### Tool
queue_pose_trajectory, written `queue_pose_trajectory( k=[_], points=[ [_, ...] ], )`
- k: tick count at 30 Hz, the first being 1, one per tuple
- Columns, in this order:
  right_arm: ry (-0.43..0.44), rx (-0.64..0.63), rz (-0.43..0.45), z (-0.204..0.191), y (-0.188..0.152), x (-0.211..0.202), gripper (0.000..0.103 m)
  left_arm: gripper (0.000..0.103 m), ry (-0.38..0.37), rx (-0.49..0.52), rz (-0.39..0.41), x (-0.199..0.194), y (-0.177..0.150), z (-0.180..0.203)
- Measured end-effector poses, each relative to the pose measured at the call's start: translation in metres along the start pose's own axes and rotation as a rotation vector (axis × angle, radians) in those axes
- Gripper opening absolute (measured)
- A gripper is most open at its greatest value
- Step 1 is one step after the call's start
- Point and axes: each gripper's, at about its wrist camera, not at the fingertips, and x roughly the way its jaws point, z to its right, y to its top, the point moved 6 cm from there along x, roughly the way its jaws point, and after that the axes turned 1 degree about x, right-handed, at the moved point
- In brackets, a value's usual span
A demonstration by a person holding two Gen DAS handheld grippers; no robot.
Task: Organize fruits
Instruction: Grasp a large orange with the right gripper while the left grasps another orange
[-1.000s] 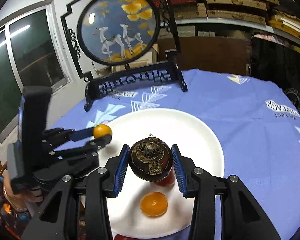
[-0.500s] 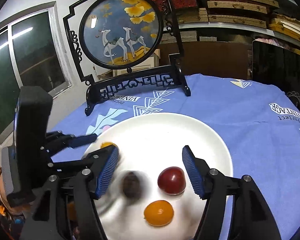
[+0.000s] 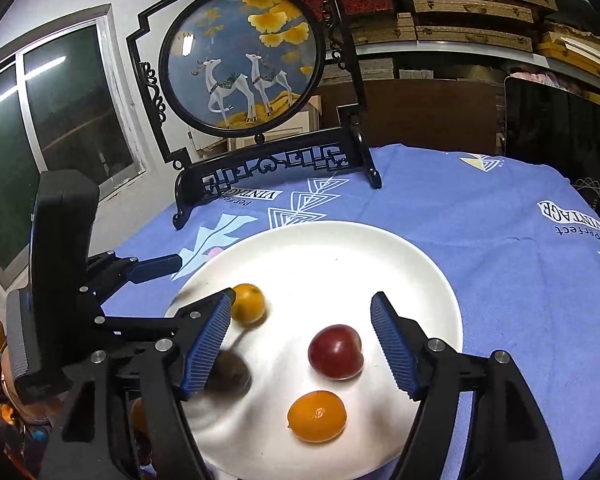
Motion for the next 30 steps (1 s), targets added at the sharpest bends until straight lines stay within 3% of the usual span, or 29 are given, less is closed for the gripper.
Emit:
queue_pose_trajectory(
  k=[6, 11, 20, 25, 28, 30],
  points=[
    [0.010, -0.011, -0.002, -0.006, 0.002, -0.005, 0.073, 0.068, -0.009, 0.003, 0.010, -0.008, 0.001, 0.001],
    [0.041, 0.007, 0.028, -0.015, -0.004, -0.039, 0.078, 0.079, -0.056, -0.034, 0.056, -0.042, -0.016, -0.008],
    [-0.052, -0.201, -0.132, -0.040, -0.105, -0.125, 0.082, 0.080, -0.122, -0.028, 0.018, -0.092, -0.092, -0.011],
    [-0.042, -0.245, -0.259, -0.050, -0.168, -0.137, 0.083, 0.081, -0.188, 0.028, 0.006, -0.122, -0.124, 0.003],
    [-0.052, -0.243, -0.284, -0.050, -0.186, -0.134, 0.082, 0.081, -0.239, 0.077, 0.007, -0.139, -0.134, 0.021],
    [-0.037, -0.220, -0.293, -0.050, -0.192, -0.130, 0.061, 0.081, -0.265, 0.119, 0.014, -0.148, -0.138, 0.037]
  ],
)
